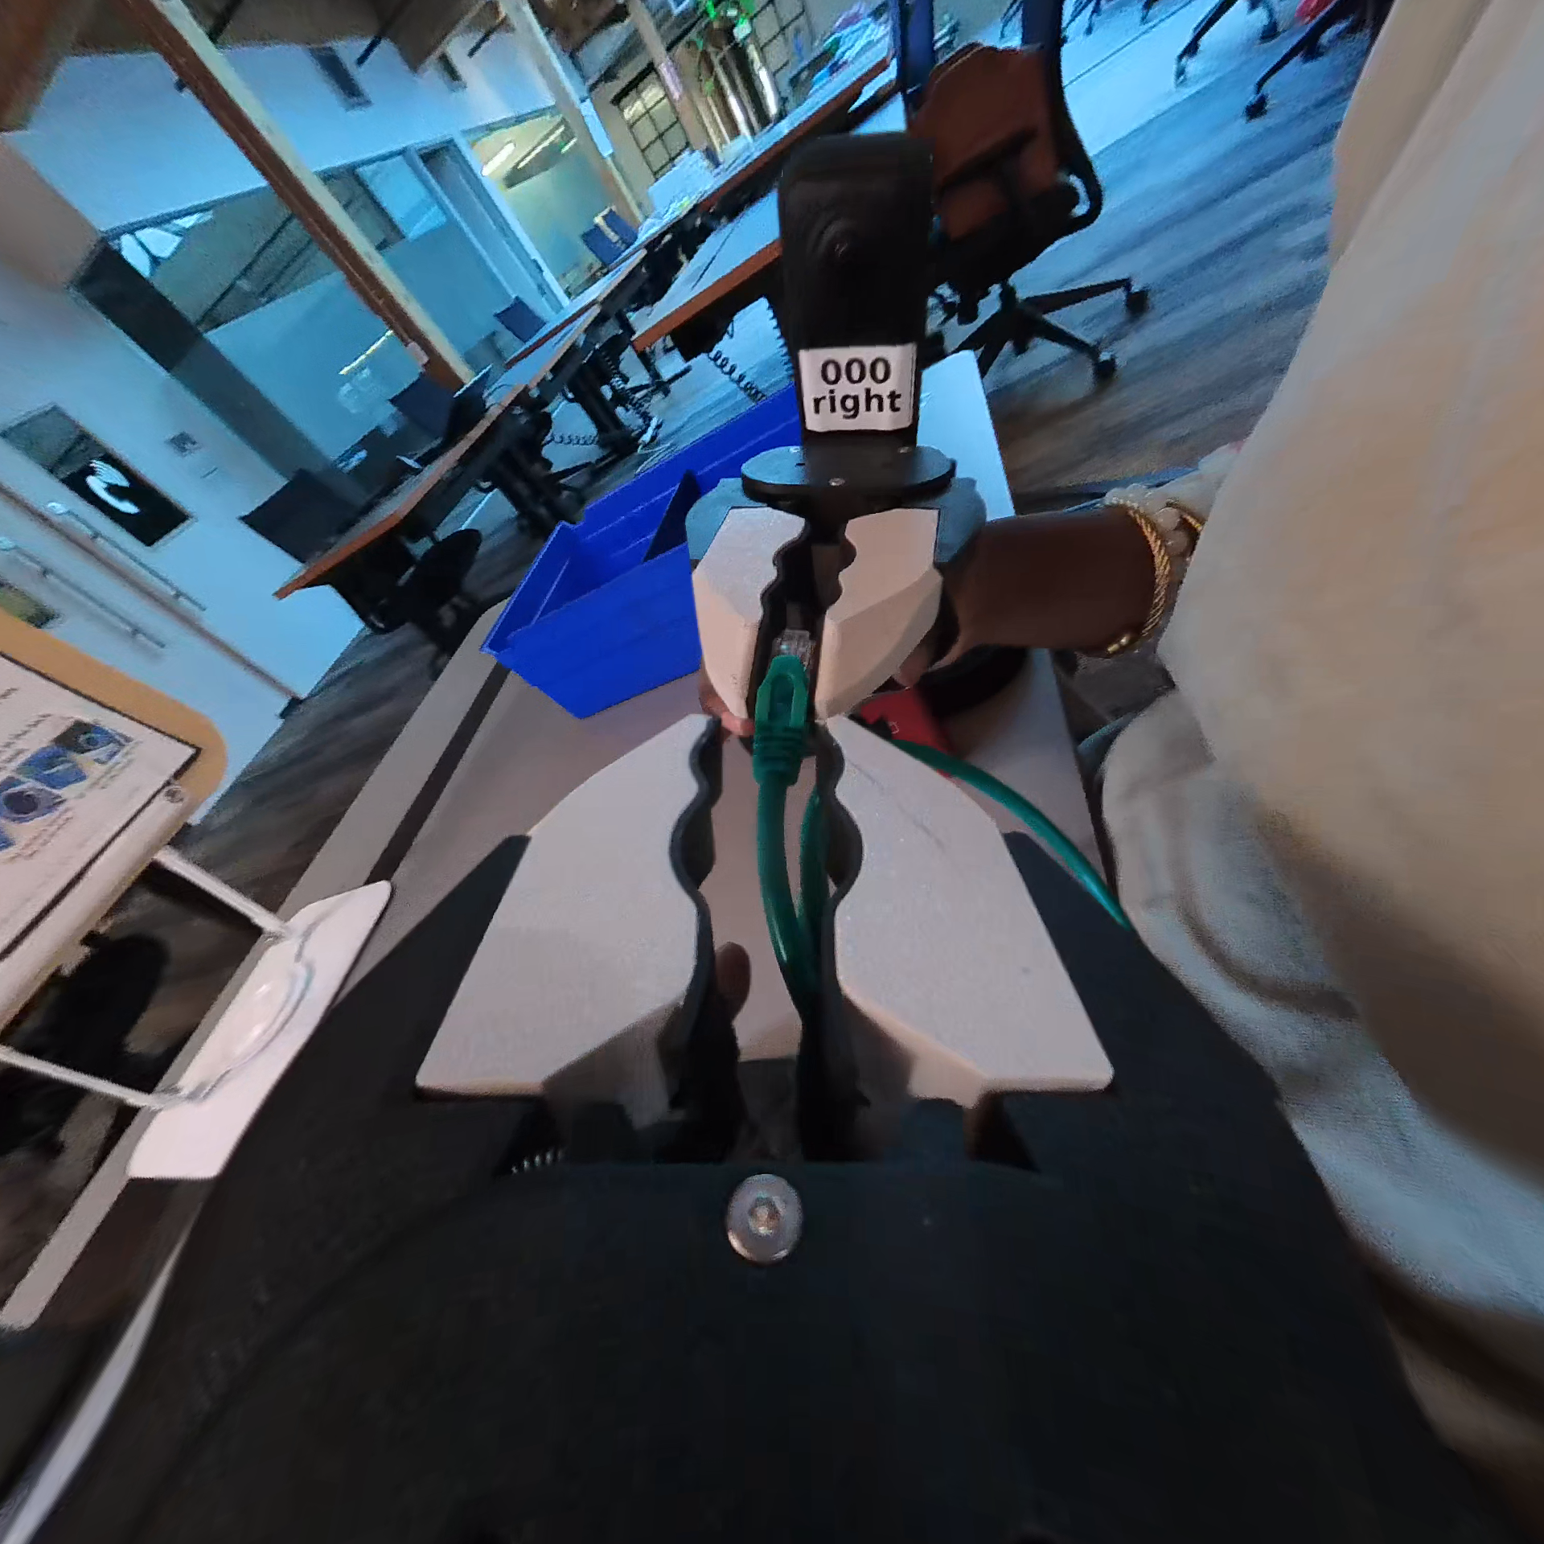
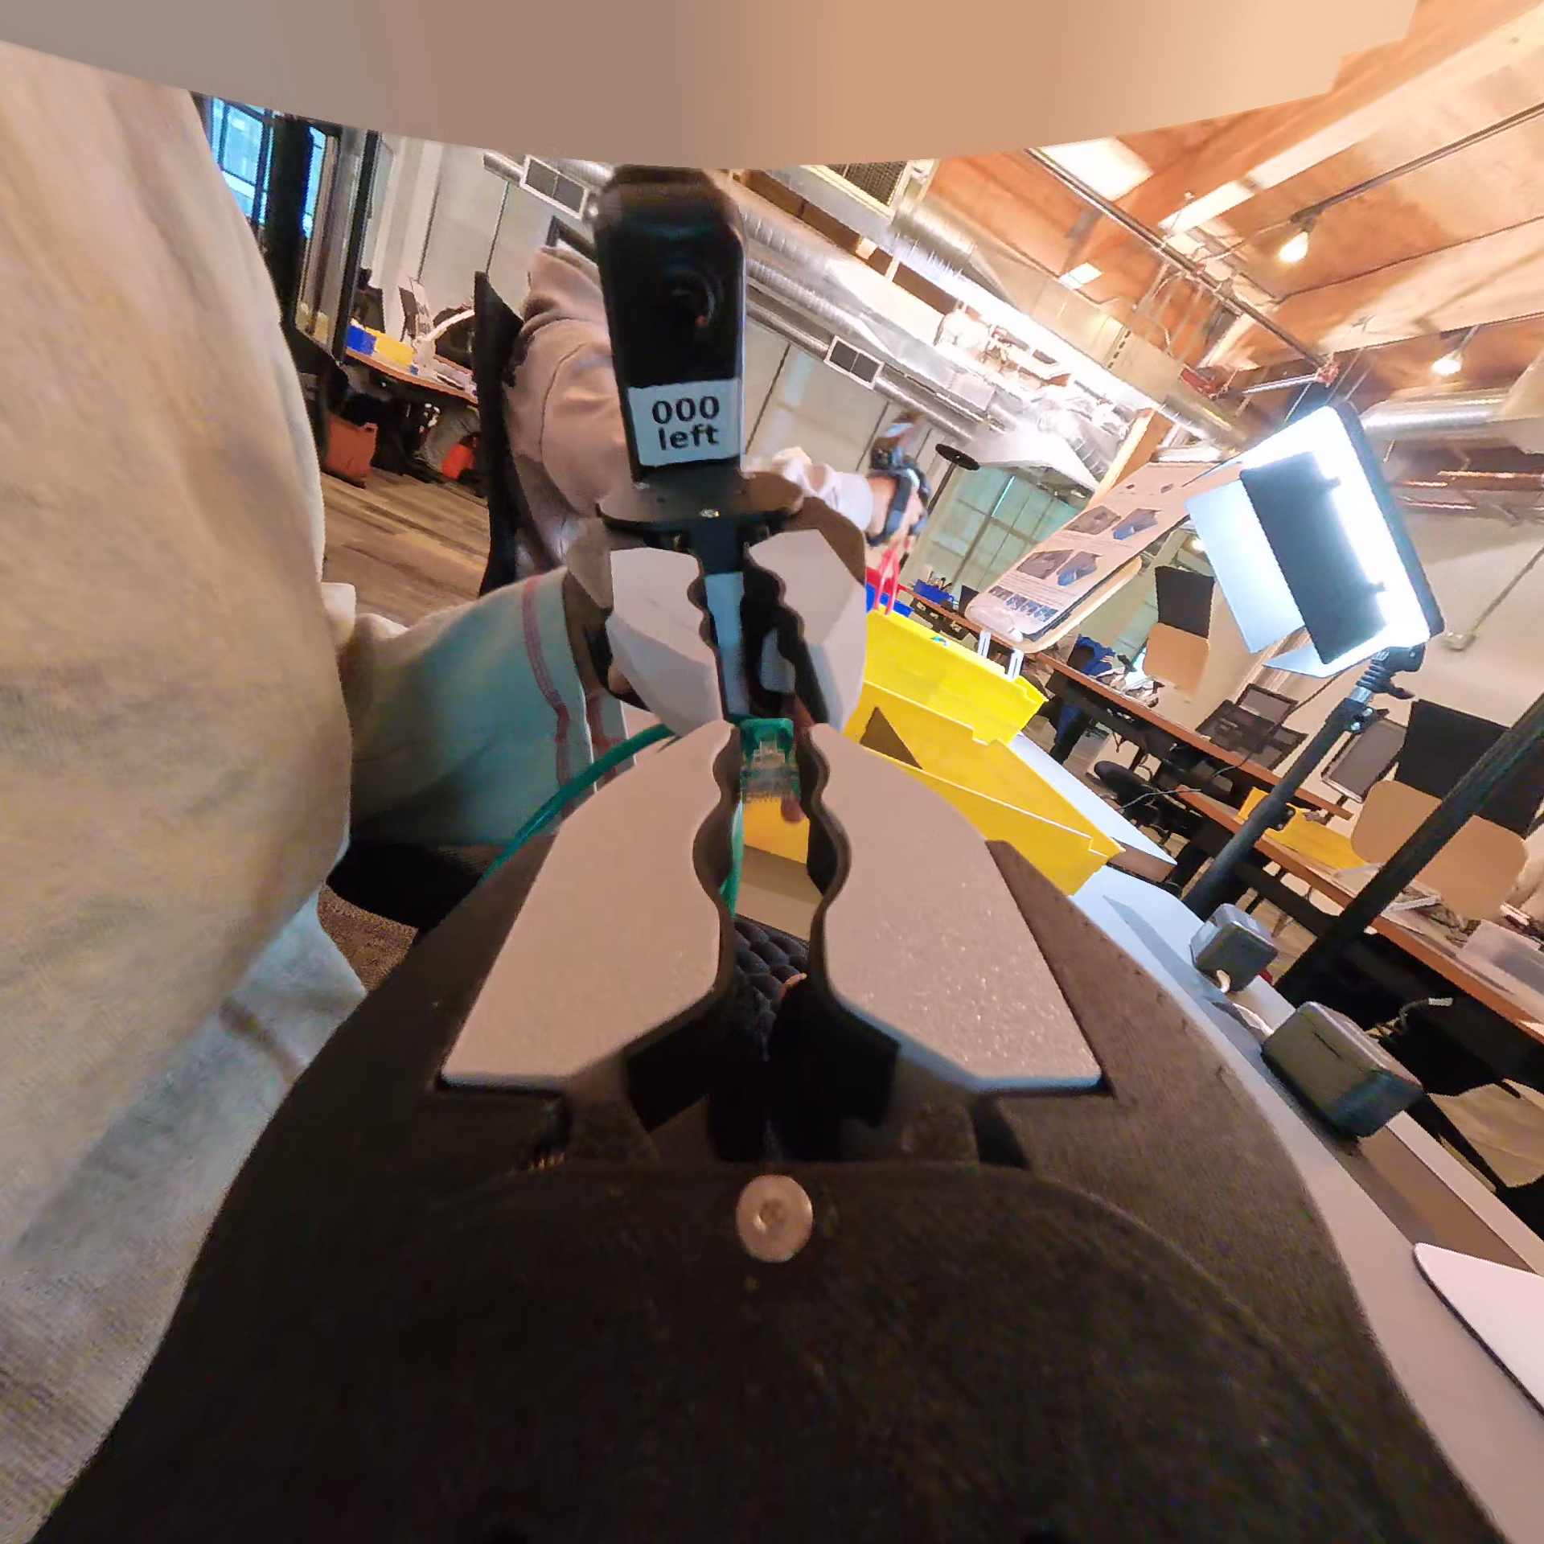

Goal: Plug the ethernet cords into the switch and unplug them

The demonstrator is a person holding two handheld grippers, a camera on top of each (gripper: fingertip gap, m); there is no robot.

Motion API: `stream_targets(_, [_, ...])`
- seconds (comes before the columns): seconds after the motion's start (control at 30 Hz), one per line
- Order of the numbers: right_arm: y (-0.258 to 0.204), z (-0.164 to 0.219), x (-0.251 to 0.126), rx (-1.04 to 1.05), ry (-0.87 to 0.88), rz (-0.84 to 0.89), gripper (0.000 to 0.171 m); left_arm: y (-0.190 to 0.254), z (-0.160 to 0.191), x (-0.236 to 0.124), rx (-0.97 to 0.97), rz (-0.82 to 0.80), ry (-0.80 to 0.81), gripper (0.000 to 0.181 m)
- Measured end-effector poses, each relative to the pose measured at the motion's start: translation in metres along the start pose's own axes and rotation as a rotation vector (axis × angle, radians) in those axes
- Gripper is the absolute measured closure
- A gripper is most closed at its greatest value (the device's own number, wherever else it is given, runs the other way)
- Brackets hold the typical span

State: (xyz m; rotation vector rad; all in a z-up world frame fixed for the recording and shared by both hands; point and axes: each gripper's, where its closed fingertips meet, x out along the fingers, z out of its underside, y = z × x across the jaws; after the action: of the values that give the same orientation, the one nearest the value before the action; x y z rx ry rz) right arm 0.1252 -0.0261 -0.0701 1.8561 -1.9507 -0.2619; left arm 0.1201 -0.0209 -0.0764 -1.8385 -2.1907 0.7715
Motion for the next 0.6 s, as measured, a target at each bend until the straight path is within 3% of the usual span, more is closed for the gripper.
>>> stream_targets(0.3, [-0.003,-0.001,-0.003,0.031,0.036,-0.02,0.159,0.009,0.012,0.01,0.005,0.071,0.074,0.168])
stream_targets(0.6, [-0.002,0.013,-0.005,-0.083,-0.173,-0.013,0.158,0.006,0.021,0.01,0.032,0.054,-0.018,0.171])
